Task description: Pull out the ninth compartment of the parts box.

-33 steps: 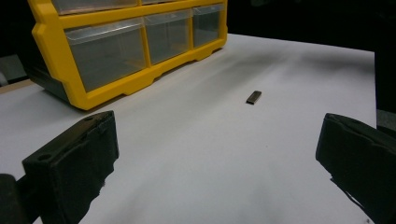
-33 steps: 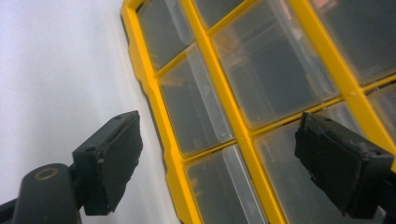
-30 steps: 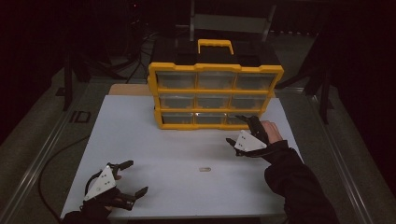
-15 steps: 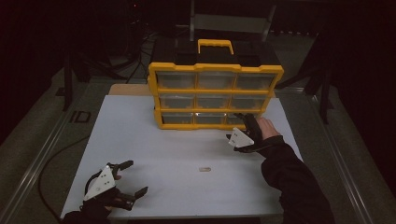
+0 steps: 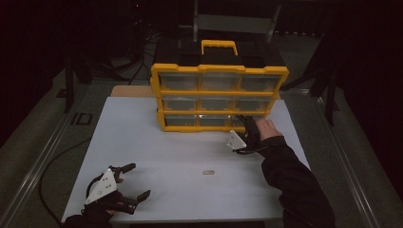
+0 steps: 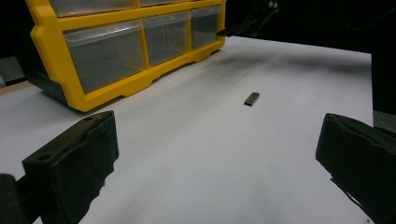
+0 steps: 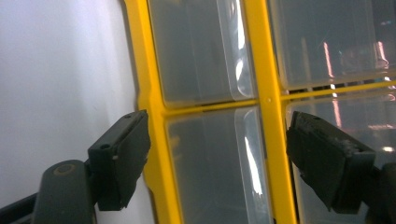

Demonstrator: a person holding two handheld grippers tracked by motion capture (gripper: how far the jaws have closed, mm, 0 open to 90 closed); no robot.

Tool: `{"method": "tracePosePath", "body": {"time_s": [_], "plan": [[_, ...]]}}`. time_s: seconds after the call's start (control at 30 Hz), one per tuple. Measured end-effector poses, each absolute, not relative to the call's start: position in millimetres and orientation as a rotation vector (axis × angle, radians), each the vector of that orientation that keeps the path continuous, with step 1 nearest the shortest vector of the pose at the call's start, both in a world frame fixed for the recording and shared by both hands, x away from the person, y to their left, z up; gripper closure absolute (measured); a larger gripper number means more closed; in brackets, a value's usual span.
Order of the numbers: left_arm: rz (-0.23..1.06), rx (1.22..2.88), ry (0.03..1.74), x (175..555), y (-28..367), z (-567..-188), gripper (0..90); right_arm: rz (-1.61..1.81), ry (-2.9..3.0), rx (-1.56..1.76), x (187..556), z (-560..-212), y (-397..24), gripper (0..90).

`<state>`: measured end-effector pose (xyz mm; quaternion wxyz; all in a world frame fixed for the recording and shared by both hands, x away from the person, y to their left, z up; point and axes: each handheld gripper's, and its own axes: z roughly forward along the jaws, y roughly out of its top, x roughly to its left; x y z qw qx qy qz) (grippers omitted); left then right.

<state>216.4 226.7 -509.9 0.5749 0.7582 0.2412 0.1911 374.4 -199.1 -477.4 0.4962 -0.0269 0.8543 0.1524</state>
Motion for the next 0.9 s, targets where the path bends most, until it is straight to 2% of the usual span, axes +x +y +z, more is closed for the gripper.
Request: {"method": "tracePosePath", "body": {"time_s": [0.57,0.9], "plan": [[0.450,1.771,0.556,215.7,226.4,-509.5,0.0,0.193,2.013,-0.092,379.5,-486.9,-190.7,28.1],[0.450,1.777,0.556,215.6,226.1,-509.7,0.0,0.135,1.932,-0.083,381.9,-494.7,-187.0,48.8]]}}
